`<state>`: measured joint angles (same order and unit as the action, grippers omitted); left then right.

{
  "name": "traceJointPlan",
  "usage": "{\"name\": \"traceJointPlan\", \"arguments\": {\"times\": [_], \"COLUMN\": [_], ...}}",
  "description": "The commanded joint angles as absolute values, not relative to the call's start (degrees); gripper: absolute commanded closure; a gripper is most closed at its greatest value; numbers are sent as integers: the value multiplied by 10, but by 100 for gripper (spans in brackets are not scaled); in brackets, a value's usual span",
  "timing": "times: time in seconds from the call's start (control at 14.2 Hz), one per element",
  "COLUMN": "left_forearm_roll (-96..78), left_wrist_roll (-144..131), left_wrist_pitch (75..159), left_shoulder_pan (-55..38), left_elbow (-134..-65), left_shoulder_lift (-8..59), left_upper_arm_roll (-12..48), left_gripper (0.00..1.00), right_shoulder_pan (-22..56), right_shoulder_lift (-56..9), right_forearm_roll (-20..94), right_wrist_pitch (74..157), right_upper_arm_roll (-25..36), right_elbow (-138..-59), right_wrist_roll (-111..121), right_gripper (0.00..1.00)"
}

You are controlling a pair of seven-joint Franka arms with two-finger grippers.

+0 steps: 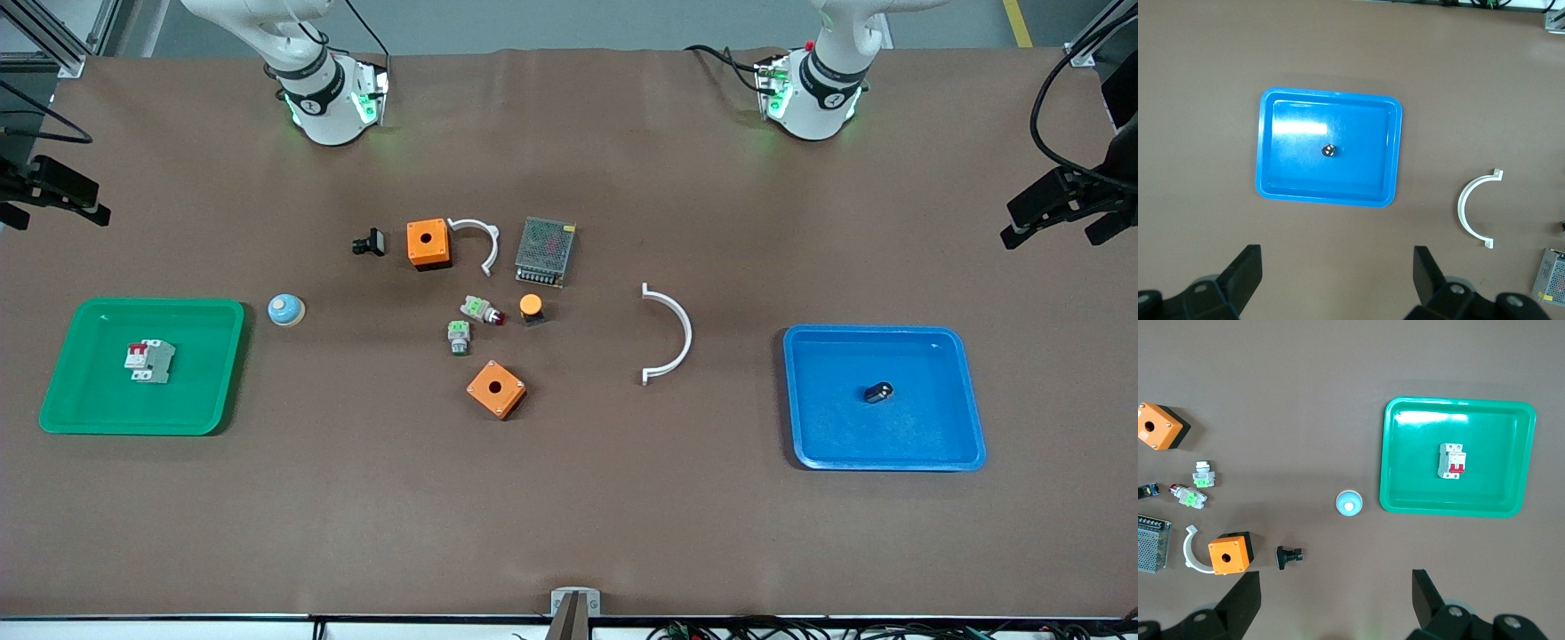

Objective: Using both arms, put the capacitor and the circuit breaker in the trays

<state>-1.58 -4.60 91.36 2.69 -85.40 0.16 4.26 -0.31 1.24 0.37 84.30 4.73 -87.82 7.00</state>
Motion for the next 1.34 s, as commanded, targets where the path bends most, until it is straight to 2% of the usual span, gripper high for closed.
{"name": "traceJointPlan", "arguments": {"times": [0.0, 1.06, 1.27], "left_forearm_roll": [-26, -26, -26], "left_wrist_roll": [-45, -46, -46], "left_wrist_pitch": [893, 893, 893], "left_shoulder_pan": [29, 30, 30], "left_elbow": [-837, -837, -837], "left_shoulder_lift": [10, 11, 11], "left_upper_arm_roll": [43, 43, 43], "left_gripper": [0, 0, 0], "right_shoulder_pan": [-4, -4, -5], "right_shoulder_lift": [27, 27, 27], "right_forearm_roll": [-15, -14, 16], "right_wrist_pitch": [847, 862, 860], "right_upper_arm_roll": [45, 45, 47], "right_elbow": [-892, -892, -892], "right_wrist_roll": [76, 76, 76], "right_gripper": [0, 0, 0]}}
